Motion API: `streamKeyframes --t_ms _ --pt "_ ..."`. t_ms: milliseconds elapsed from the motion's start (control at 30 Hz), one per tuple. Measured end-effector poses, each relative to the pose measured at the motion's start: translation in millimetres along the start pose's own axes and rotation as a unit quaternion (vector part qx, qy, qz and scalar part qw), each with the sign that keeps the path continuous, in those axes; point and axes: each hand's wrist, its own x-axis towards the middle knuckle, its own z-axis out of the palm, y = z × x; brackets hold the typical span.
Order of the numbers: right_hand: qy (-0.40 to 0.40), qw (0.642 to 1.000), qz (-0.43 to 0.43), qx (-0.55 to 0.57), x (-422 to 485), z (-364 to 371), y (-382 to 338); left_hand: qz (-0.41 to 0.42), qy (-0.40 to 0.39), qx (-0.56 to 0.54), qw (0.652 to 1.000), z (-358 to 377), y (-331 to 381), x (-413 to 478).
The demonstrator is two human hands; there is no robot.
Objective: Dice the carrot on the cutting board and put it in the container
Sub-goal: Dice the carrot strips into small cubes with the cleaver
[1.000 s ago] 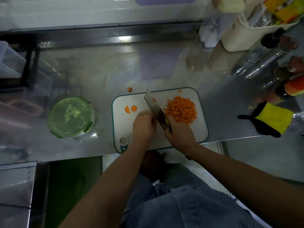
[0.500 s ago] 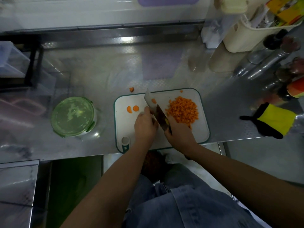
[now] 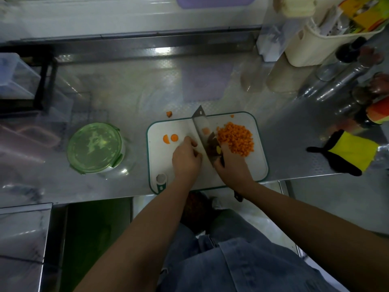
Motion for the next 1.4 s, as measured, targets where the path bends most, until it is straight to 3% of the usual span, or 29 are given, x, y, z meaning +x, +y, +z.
streamKeyframes --t_ms 633,867,1133,1267,1400 --pt "-0.041 0.997 -0.021 -0.066 3.5 3.0 -5.5 -0.052 0.009 -0.005 0.999 0.3 11.2 0.7" --pt "0.009 0.999 0.048 -0.018 9.5 -4.8 9.4 -0.070 0.010 -0.019 0.997 2.4 9.9 -0.5" --pt "-0.017 0.998 0.029 -0.057 7.5 -3.0 8.5 0.051 -0.023 0.036 0.998 -2.9 6.0 -8.0" --pt "-0.021 0.998 0.032 -0.045 2.7 -1.3 8.8 0.128 -0.082 0.144 0.978 3.1 14.5 -14.9" --pt "-0.028 0.998 0.042 -0.026 7.5 -4.7 18.3 0.150 -0.081 0.220 0.960 9.1 22.4 -20.0"
